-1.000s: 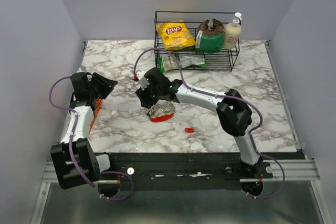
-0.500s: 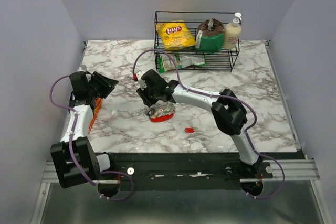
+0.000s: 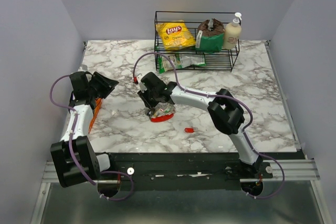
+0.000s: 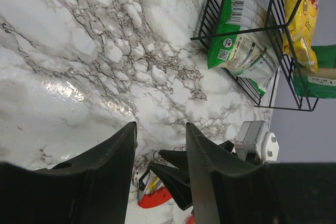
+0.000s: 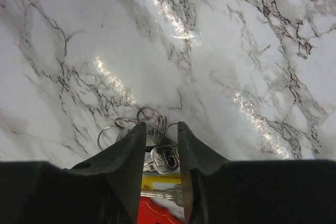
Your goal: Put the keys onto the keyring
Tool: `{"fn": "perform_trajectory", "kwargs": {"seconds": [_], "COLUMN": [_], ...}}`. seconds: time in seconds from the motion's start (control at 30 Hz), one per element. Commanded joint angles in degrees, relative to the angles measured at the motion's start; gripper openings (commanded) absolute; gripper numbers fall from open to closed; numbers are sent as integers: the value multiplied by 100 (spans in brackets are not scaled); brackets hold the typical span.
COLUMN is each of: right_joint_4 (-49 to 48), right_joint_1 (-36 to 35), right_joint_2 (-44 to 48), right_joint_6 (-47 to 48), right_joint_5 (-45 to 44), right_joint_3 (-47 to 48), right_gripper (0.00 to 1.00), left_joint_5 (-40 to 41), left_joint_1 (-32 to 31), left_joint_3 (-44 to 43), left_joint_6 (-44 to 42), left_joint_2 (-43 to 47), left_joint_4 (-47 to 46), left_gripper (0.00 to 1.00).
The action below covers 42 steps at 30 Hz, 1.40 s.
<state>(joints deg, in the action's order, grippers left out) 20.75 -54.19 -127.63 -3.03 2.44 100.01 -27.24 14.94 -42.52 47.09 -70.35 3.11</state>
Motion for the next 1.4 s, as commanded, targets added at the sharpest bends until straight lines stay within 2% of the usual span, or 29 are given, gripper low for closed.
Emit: {"fn": "perform_trajectory", "kwargs": {"seconds": [0.0,0.13,0.4,0.67,0.9,1.17,1.37], "right_joint_4": [122,122,122,166,341,447,334], "right_joint_1": [-3,-12,-3,-12,-12,40,234], "right_joint_2": [-227,-323,-271,518,1169,2013,2935], "right_joint_6": [-58,-58,-49,161,645,1286,1901], "right_joint_5": [169,275,248,319,827,1688,2814], "right_joint_3": [1,10,-7,-236,-368,-710,-1211], "right_gripper": [36,35,6,6,4,1,1], "left_joint_5": [-114,-106,-106,-421,-799,-1159,-1713], "left_joint_1": [27,26,27,18,-79,-1017,-1476], "left_joint_3": [-90,-81,-81,-72,-2,-335,-90], "left_joint_6": [-139,-139,-174,-437,-657,-1246,-1237], "left_joint_2": [-14,-23,-23,12,196,223,486], "left_joint_4": [102,93,128,111,-83,40,-610], "left_gripper": [51,51,51,51,51,51,51]}}
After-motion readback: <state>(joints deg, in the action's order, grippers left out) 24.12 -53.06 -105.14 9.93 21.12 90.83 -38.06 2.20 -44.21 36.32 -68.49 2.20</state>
